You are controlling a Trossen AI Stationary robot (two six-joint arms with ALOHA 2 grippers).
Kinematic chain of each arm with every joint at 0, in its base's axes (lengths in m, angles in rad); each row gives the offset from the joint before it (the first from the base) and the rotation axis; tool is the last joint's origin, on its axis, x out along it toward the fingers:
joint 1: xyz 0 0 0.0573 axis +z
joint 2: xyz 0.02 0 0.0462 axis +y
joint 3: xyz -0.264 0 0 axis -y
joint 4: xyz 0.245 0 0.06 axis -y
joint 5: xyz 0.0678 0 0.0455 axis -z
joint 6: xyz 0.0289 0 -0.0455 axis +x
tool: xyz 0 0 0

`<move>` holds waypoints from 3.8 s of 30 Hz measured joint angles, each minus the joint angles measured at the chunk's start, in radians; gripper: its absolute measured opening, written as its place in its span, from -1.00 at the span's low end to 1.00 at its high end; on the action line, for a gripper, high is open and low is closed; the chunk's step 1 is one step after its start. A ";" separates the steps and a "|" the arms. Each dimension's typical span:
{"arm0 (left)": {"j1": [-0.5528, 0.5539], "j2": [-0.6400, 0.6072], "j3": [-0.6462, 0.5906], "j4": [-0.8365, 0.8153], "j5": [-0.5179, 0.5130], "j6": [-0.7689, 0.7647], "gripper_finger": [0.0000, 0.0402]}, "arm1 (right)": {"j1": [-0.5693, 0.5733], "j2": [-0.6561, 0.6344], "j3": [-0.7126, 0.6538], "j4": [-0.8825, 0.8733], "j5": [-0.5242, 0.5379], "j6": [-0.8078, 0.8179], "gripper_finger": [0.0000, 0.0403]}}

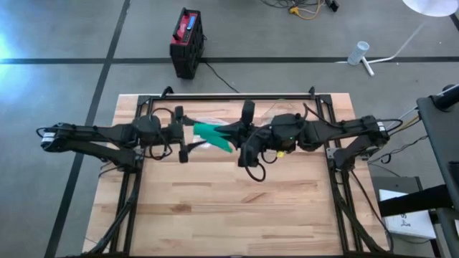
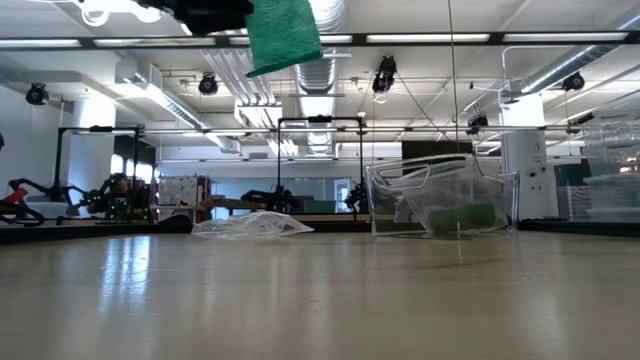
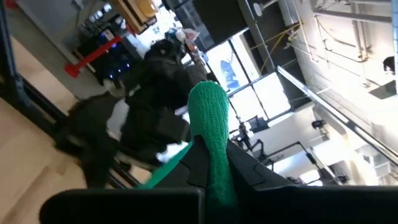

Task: Roll bandage
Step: Roll the dark green bandage

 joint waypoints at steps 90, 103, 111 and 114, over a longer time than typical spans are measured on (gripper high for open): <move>0.000 0.019 0.021 0.400 0.360 -0.620 -0.13 | -0.051 0.045 -0.042 0.005 0.024 -0.262 -0.96; 0.000 0.012 0.021 0.415 0.369 -0.729 0.50 | -0.038 0.045 -0.044 -0.007 0.024 -0.332 -0.96; 0.000 0.015 0.021 0.415 0.362 -0.732 0.35 | -0.036 0.045 -0.045 -0.016 0.024 -0.349 -0.96; 0.000 0.015 0.021 0.415 0.360 -0.735 0.17 | -0.035 0.045 -0.045 -0.017 0.023 -0.350 -0.96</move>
